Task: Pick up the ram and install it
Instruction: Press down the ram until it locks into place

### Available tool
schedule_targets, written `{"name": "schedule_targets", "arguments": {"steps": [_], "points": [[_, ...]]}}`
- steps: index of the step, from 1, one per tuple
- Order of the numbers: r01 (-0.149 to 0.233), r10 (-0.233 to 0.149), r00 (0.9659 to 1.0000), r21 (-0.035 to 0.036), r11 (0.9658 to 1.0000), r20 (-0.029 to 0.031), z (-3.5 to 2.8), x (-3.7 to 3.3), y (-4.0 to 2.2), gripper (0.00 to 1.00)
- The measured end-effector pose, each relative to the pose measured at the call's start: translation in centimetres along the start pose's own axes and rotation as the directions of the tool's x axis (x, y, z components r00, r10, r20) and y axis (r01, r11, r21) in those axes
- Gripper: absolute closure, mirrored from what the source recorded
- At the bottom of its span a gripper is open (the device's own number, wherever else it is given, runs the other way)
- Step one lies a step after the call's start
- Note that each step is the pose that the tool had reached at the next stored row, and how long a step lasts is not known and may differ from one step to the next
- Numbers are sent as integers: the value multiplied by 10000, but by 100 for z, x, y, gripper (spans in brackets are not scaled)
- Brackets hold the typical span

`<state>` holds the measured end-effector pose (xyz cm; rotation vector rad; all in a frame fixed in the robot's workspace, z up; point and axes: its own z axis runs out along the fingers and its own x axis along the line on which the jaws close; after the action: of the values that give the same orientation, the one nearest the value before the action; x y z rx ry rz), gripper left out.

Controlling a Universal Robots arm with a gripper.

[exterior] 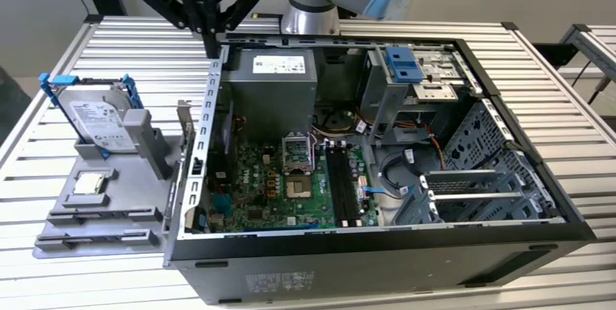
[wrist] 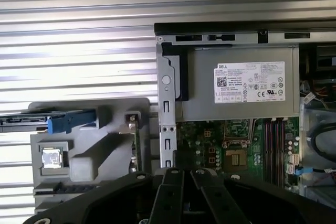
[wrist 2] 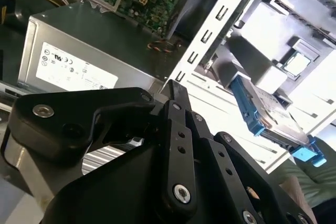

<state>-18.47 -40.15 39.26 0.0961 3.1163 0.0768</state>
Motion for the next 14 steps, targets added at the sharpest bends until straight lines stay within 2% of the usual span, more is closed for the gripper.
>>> {"name": "schedule_targets", "arguments": {"steps": [5,14], "points": [[22,-22,10000,-1,10000,1,-3,134,-16,100],[66,-66,10000,-2,10000,14,-10,432,-54,100]]}}
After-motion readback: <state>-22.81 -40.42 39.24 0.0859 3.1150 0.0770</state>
